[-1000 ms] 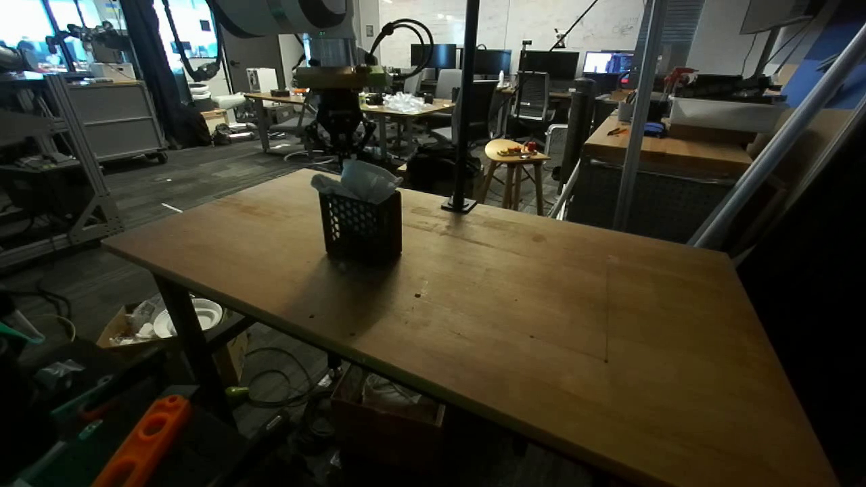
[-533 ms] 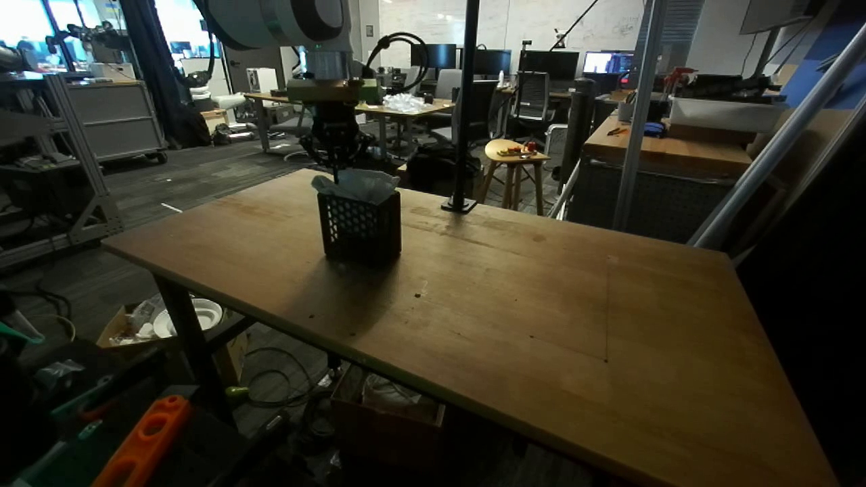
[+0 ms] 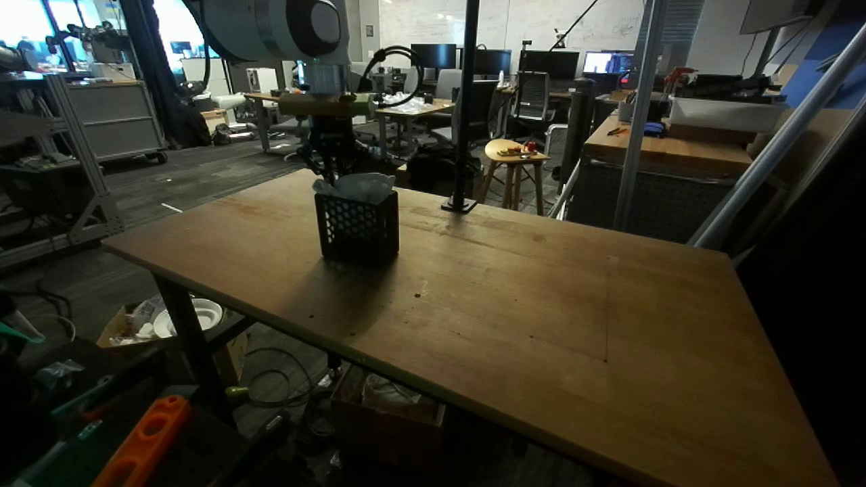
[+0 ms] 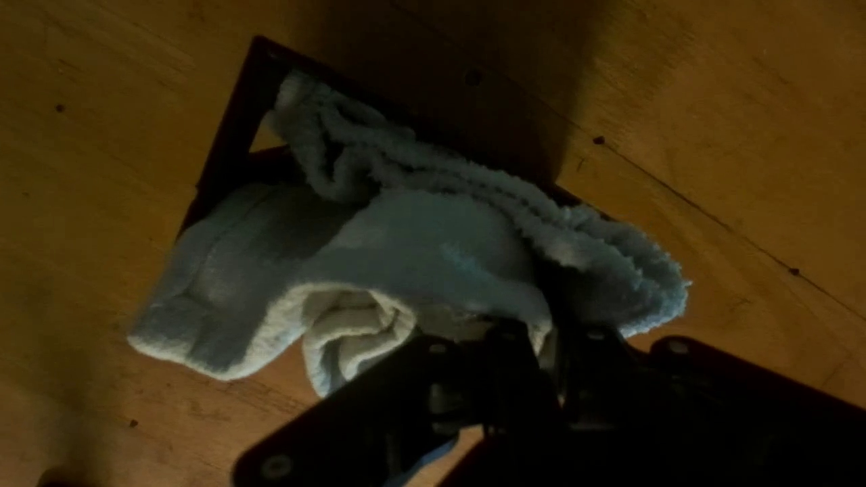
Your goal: Stuff the towel into the box
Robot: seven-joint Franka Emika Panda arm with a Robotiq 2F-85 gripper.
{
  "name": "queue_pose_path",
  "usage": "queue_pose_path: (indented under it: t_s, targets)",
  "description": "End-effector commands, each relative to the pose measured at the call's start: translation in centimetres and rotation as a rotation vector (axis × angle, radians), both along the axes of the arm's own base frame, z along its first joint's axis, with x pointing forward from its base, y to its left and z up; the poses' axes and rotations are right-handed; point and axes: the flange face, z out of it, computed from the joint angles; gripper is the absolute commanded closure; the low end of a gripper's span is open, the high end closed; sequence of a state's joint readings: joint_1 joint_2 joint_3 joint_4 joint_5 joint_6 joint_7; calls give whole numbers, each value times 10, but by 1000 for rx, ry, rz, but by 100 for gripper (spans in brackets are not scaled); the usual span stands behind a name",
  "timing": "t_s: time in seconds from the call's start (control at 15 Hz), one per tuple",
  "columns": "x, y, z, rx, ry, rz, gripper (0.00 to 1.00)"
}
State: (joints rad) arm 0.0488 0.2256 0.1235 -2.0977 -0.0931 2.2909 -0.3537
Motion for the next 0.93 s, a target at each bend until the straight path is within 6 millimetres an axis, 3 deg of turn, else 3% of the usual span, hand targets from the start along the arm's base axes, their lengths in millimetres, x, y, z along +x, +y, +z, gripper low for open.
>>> queue_pose_path:
  t_s: [0.0,0.47,0.87]
  targets:
    - [-9,-8,-7,65,-28,-54,88]
    - [-17,-49,-46,264,-48,-160,88]
    - [-30,-67,-91,413,-14,-204,88]
